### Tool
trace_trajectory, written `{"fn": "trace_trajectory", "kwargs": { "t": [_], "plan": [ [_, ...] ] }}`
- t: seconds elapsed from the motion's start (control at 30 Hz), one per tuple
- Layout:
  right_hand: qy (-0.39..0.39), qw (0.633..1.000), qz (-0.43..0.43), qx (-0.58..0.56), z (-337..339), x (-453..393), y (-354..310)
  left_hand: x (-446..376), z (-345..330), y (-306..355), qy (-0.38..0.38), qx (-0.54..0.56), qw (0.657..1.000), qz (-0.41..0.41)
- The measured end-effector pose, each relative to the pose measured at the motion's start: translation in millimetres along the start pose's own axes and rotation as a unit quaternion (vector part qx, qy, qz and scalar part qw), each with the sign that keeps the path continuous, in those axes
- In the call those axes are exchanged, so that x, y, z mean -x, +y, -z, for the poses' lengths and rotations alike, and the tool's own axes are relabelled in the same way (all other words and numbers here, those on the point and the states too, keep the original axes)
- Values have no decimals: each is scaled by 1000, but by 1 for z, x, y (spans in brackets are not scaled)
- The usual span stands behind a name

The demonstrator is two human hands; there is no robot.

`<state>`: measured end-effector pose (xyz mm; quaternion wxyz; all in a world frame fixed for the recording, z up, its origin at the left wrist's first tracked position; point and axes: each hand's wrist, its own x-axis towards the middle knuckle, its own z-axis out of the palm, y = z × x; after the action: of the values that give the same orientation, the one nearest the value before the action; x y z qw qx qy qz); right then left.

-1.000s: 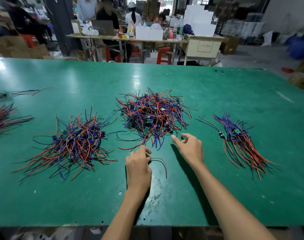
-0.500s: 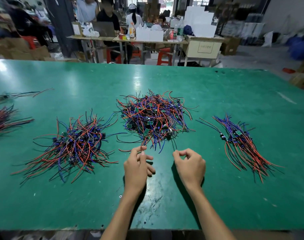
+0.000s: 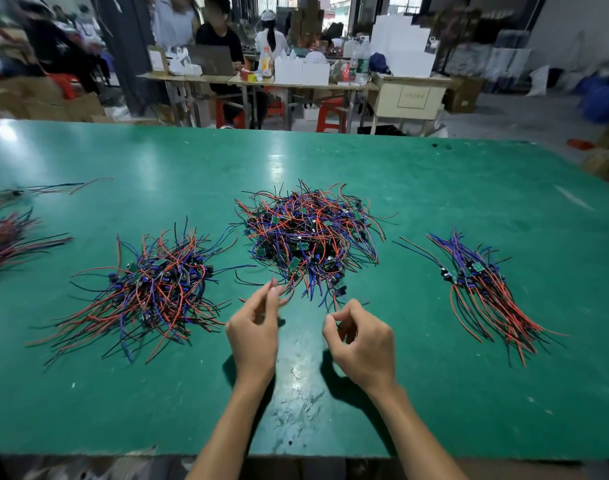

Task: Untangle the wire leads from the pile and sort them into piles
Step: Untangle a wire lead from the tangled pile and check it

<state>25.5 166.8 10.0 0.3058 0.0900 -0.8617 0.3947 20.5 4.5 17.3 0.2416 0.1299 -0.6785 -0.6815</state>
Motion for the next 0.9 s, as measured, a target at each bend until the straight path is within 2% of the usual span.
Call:
{"fn": "trace_trajectory", "kwargs": {
  "t": [0.07, 0.17, 0.3, 0.37, 0.4, 0.43, 0.47, 0.53, 0.6, 0.67, 0.7, 0.77, 0.9],
  "plan": [
    [28, 999, 0, -17, 1, 1, -1, -17, 18, 5, 64, -74, 995, -37],
    [57, 997, -25, -37, 1, 0, -2, -47, 52, 13, 161, -181, 968, -59],
    [102, 985, -86, -110, 1, -6, -2, -55, 67, 16, 125, -358, 925, -40],
    [128, 971, -125, -157, 1, -9, 0, -42, 60, 18, 125, -430, 887, -109],
    [136, 964, -146, -178, 2, -10, 1, -35, 52, 20, 100, -434, 880, -165],
    [139, 956, -165, -201, 3, -11, 2, -29, 43, 20, 42, -404, 889, -214],
    [132, 946, -185, -232, 4, -12, 5, -22, 31, 21, -48, -360, 902, -232],
    [94, 915, -231, -316, 7, -14, 12, -9, 6, 23, -234, -313, 903, -180],
    [61, 887, -267, -373, 9, -17, 16, -3, -16, 19, -334, -330, 872, -137],
    [59, 876, -280, -388, 10, -18, 18, 2, -29, 14, -352, -354, 850, -169],
    [63, 873, -284, -392, 10, -18, 19, 4, -32, 12, -349, -346, 851, -184],
    [78, 867, -293, -395, 10, -18, 20, 5, -33, 7, -333, -307, 873, -180],
    [88, 865, -307, -388, 8, -19, 21, 6, -30, 8, -286, -176, 941, -42]
  ]
}}
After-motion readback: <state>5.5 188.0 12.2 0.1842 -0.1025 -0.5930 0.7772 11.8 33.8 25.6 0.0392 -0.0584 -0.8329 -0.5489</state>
